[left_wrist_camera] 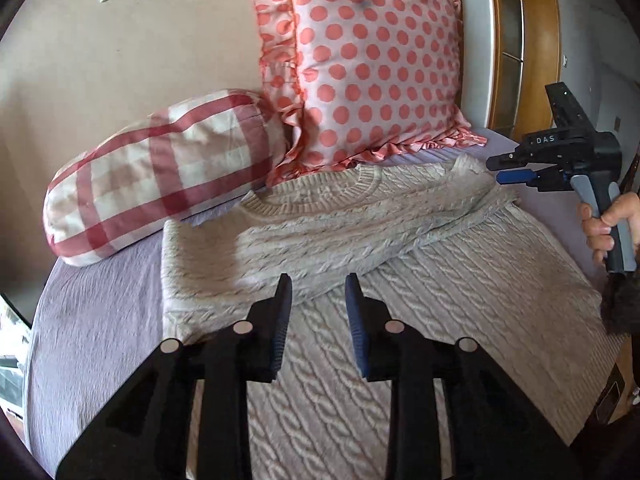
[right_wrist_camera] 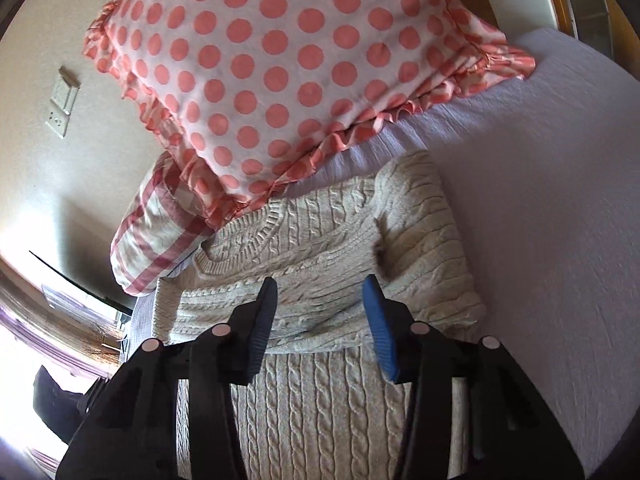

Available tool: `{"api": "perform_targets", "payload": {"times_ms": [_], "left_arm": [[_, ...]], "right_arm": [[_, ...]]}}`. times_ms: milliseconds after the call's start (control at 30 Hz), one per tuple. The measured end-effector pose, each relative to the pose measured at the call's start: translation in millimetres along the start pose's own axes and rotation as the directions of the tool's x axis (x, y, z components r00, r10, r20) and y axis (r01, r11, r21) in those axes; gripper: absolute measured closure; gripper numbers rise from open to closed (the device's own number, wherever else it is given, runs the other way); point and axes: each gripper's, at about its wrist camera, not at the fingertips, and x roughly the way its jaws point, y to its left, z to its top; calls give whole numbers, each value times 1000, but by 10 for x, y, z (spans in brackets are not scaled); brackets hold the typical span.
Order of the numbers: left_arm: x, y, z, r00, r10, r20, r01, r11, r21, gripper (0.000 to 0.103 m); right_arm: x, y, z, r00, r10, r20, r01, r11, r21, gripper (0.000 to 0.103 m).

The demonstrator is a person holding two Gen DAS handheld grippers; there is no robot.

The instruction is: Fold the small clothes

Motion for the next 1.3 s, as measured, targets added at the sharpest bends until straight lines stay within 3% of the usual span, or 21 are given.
{"api": "perform_targets", "payload": {"times_ms": [167,267,300,367,467,533,600,667,700,767,800,867,900,933,1000,1133,1300], "left_arm": [[-366,446,-447,998,45,-50,-49,994,-97,58],[-415,605,-615,996,56,-68,-65,987,-145,55],[-413,643,-654,996,52,-73,-63,984,-164,55],[-383,696,-678,996,40,-79,-55,979,-198,55],[-396,722,-679,998,29,-57,-40,975,-216,54],[-388,717,-653,999,27,-44,-36,976,-215,53],[-346,703,-615,999,27,-41,-35,975,-217,53],[-302,675,-591,999,29,-39,-37,975,-221,53],[-285,668,-583,999,29,-41,-38,974,-224,53],[-298,677,-607,998,30,-53,-41,971,-236,53],[-332,693,-636,998,26,-56,-39,969,-243,53],[-437,740,-730,998,24,-56,-37,967,-252,40],[-490,772,-785,998,21,-60,-36,965,-259,37],[-542,797,-844,998,10,-64,-26,962,-270,34],[-629,847,-973,997,-21,-76,-4,950,-312,34],[-725,852,-1256,990,-84,-115,32,919,-394,34],[-864,663,-1540,989,-88,-121,33,916,-399,34]], "right_arm": [[38,-54,118,993,-85,80,86,996,-10,64],[288,-79,229,997,-83,-7,83,996,-18,66],[388,-73,239,997,-69,-45,68,997,-34,89],[369,-3,205,996,-87,-27,85,994,-65,94],[-52,243,131,997,34,70,-27,995,-97,96],[-293,413,145,988,75,134,-59,992,-114,96],[-294,536,227,986,23,166,-1,991,-131,96],[-25,552,358,984,-97,150,118,983,-140,95],[159,530,422,975,-177,131,197,968,-157,95],[361,449,481,930,-349,117,365,915,-172,95],[321,386,456,928,-353,120,368,916,-158,91],[52,278,323,963,-228,142,246,960,-131,74],[-127,228,223,974,-161,160,183,975,-129,46],[-304,175,93,978,-109,178,134,982,-136,31],[-565,75,-185,984,-73,160,100,981,-168,32],[-843,-246,-732,993,-97,59,106,980,-169,59],[-1047,-592,-1357,995,-95,3,95,989,-115,65]]}}
